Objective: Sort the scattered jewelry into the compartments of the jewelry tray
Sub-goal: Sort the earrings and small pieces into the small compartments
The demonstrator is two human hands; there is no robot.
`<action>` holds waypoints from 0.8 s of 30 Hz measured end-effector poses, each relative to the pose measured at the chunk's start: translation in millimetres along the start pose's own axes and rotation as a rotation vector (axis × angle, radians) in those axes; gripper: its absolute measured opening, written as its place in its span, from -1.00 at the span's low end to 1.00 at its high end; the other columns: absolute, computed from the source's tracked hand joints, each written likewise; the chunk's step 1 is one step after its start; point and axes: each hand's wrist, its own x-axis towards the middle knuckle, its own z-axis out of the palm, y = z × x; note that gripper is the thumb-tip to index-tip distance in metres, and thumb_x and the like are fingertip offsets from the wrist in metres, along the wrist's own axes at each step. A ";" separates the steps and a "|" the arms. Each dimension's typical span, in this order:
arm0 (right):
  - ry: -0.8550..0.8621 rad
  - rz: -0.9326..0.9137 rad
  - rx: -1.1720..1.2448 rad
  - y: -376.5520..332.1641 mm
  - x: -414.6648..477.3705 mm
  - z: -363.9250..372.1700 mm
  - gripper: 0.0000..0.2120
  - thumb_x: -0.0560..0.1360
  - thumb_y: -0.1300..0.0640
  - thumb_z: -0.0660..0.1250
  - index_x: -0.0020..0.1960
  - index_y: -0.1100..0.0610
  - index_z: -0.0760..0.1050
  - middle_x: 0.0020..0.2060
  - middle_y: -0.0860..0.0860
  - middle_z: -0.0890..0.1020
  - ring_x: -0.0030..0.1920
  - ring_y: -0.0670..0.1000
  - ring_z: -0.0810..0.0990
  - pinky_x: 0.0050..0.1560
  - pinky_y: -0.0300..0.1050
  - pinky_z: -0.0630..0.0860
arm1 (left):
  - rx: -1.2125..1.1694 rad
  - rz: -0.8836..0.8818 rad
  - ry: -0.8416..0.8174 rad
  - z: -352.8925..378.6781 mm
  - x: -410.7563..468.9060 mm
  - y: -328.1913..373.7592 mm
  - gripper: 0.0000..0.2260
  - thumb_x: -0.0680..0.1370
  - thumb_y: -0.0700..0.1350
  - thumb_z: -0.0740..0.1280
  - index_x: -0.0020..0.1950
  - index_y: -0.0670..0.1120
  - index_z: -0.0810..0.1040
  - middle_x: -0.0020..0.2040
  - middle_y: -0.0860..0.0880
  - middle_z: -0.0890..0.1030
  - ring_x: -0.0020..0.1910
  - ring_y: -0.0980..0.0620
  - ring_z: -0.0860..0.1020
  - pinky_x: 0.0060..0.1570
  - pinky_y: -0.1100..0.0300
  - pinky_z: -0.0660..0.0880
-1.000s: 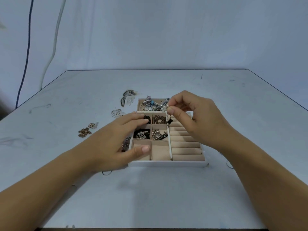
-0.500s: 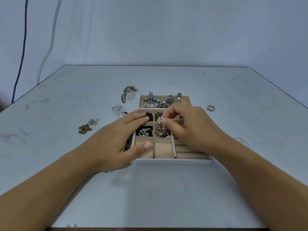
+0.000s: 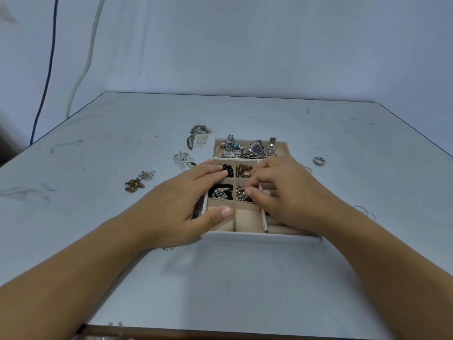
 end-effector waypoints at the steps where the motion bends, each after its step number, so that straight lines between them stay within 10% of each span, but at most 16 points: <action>1: 0.001 -0.004 0.016 0.3 -0.2 -1.3 -0.90 0.47 -0.06 0.34 -0.10 -0.08 0.61 -0.05 -0.15 0.54 0.10 -0.02 0.42 0.13 0.09 0.41 | -0.002 0.000 -0.004 -0.6 0.5 0.2 -0.29 0.46 0.43 -0.01 0.52 0.09 0.18 0.52 0.20 0.17 0.48 0.34 -0.02 0.45 0.17 0.17; 12: -0.063 -0.183 0.020 -38.0 22.9 -7.7 -0.86 0.49 -0.03 0.33 0.01 -0.05 0.57 -0.07 -0.17 0.53 0.01 -0.21 0.41 -0.03 -0.39 0.29 | 0.101 -0.296 0.018 -73.5 -31.5 -57.0 -0.56 0.46 0.26 0.19 0.28 0.15 0.49 0.25 0.23 0.48 -0.08 0.23 0.52 -0.03 0.32 0.35; 16: -0.094 -0.254 -0.002 -62.7 46.7 8.9 -0.83 0.50 0.00 0.33 0.07 -0.03 0.56 0.00 -0.10 0.52 0.07 -0.11 0.44 0.10 -0.22 0.33 | 0.112 -0.411 0.049 -78.5 -59.1 -87.6 -0.50 0.36 0.37 0.14 0.18 0.20 0.54 0.15 0.28 0.51 -0.02 0.02 0.58 0.11 0.13 0.42; 24: -0.279 -0.219 -0.080 -93.5 97.6 50.8 -0.73 0.54 0.01 0.26 0.24 -0.05 0.47 0.18 -0.06 0.49 0.22 -0.04 0.41 0.21 -0.08 0.37 | -0.062 -0.396 0.206 -53.1 -62.9 -101.9 -0.70 0.41 0.22 0.37 0.04 0.11 0.64 -0.01 0.20 0.57 -0.05 0.34 0.48 -0.09 0.46 0.32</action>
